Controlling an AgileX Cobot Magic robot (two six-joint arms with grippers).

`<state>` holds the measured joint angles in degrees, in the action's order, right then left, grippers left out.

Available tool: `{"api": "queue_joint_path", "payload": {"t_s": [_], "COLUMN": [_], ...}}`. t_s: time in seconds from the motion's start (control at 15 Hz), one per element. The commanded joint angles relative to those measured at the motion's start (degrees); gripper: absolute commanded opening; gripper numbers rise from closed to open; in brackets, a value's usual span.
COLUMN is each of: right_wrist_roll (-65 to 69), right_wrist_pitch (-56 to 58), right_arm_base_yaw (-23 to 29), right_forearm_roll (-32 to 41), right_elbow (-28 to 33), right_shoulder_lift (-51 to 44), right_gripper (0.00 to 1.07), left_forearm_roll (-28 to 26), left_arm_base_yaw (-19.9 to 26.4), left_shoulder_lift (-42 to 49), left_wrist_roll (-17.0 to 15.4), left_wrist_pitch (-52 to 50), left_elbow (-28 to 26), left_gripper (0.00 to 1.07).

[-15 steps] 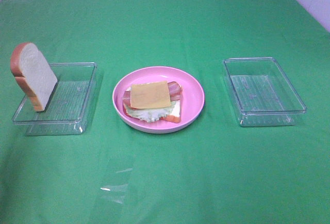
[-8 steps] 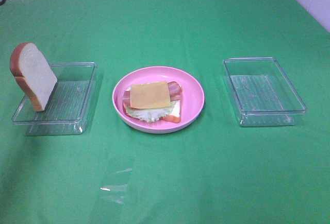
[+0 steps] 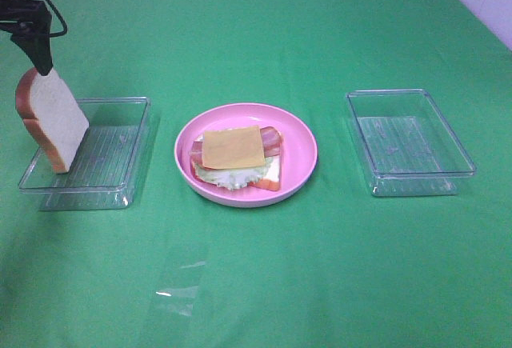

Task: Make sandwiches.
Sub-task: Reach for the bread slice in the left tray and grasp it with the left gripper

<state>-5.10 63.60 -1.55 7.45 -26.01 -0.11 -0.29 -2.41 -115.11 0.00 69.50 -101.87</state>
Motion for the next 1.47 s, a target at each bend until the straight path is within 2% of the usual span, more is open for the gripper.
{"api": "queue_joint_path", "payload": {"t_s": [0.07,0.47,0.53,0.73,0.8,0.87,1.0,1.47], "right_wrist_roll": [0.1,0.0,0.0,0.0,0.0,0.0,-0.2,-0.2], "right_wrist_pitch": [-0.1,-0.1,-0.1,-0.1,-0.1,-0.1,-0.1,-0.1], "right_arm_base_yaw": [0.1,0.1,0.1,0.1,0.1,0.1,0.1,0.1], "right_forearm_roll": [0.1,0.1,0.1,0.1,0.1,0.1,0.1,0.1], "right_elbow": [0.1,0.1,0.1,0.1,0.1,0.1,0.1,0.1], "right_shoulder_lift": [-1.9,-1.9,-1.9,-1.9,-1.9,-1.9,-1.9,-1.9], "right_gripper": [0.96,0.96,0.96,0.96,0.96,0.96,0.96,0.96], "left_forearm_roll": [-0.5,0.3,0.3,0.3,0.3,0.3,0.3,0.3], "left_arm_base_yaw": [-0.2,-1.6,-1.8,-1.8,-1.8,-1.8,-1.8,-1.8], "left_shoulder_lift": [-3.8,-8.1,-8.1,-8.9,-9.1,-10.0,-10.1,-10.1], "left_wrist_roll": [-0.6,-0.5,-0.5,-0.5,-0.5,-0.3,-0.3,-1.0], "left_wrist_pitch": [5.7,1.4,0.3,1.0,1.2,1.7,1.7,2.5], "left_elbow": [-1.4,-1.4,-1.4,-1.4,-1.4,-1.4,-1.4,-1.4], "left_gripper": [0.98,0.97,0.94,0.71,0.68,0.47,0.31,0.28]}}
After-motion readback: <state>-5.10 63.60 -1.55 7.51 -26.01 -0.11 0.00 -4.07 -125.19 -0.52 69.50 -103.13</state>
